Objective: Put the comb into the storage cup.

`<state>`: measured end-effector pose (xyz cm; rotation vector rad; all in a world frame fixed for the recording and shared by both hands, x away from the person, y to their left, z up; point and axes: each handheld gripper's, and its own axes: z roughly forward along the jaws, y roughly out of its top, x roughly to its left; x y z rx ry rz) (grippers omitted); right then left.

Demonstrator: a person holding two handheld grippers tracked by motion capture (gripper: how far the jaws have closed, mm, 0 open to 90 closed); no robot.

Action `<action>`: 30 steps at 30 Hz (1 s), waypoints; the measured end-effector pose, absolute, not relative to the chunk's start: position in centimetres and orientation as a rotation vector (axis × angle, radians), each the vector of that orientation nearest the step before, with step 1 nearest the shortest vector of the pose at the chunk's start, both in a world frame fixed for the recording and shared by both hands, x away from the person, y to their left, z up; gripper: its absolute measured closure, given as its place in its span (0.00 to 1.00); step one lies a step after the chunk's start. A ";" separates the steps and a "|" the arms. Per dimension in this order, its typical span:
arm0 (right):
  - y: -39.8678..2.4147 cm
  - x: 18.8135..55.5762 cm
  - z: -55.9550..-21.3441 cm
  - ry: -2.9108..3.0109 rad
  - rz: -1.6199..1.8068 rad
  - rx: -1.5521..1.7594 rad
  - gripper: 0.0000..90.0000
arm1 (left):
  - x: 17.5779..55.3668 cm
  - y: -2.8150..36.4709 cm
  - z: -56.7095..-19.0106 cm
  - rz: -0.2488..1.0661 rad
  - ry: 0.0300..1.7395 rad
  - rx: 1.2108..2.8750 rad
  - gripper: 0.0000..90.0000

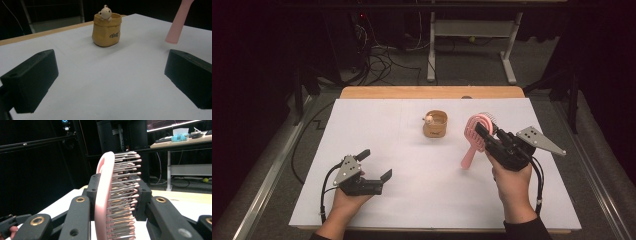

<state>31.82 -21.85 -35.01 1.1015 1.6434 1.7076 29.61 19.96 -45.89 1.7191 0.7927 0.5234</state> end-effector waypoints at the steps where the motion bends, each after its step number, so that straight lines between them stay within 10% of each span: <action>1: -21.8 31.9 -35.0 1.643 1.707 1.101 0.74 | 29.6 19.9 -45.9 0.522 0.792 1.718 0.00; 30: -18.9 34.6 -33.0 1.605 1.701 1.032 0.74 | 29.5 19.6 -46.0 0.504 0.764 1.736 0.00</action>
